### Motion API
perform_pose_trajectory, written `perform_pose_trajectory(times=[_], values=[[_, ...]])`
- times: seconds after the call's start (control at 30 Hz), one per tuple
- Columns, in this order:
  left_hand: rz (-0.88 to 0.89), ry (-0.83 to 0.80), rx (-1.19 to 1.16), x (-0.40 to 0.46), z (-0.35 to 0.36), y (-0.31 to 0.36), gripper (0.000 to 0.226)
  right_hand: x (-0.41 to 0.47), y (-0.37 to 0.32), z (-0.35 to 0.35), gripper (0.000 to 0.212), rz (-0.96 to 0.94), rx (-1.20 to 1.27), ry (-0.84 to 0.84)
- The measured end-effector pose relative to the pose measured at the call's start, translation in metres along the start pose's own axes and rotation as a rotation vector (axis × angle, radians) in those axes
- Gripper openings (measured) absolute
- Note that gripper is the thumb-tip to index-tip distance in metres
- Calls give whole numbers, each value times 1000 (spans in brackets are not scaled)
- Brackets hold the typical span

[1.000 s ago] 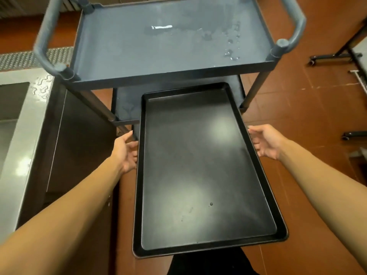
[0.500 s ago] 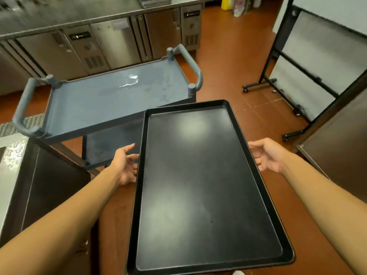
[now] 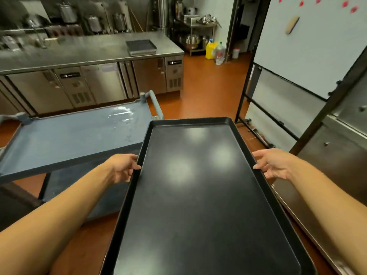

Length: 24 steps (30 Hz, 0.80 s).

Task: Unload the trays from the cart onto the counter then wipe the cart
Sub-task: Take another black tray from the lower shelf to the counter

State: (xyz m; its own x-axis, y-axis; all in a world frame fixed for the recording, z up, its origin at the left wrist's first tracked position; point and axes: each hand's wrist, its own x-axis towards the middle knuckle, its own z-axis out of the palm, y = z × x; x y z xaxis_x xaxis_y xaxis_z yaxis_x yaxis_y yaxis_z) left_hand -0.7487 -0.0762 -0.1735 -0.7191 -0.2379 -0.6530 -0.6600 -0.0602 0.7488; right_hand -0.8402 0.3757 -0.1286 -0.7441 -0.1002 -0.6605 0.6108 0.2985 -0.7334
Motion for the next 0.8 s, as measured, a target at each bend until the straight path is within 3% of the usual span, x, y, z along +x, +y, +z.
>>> perform_pose_trajectory(times=[0.33,0.53,0.67,0.8], values=[[112,41,103,111,22,202,39,119,-171,-42,40,-112,-45,-10],[125,30,118,182,16,310,58,190,-265,-66,46,-153,-20,-2],[172,12,122,224,25,369,40,250,-327,-84,46,-196,-14,-14],[187,47,103,279,33,421,45,322,-383,-105,49,-198,-12,-60]])
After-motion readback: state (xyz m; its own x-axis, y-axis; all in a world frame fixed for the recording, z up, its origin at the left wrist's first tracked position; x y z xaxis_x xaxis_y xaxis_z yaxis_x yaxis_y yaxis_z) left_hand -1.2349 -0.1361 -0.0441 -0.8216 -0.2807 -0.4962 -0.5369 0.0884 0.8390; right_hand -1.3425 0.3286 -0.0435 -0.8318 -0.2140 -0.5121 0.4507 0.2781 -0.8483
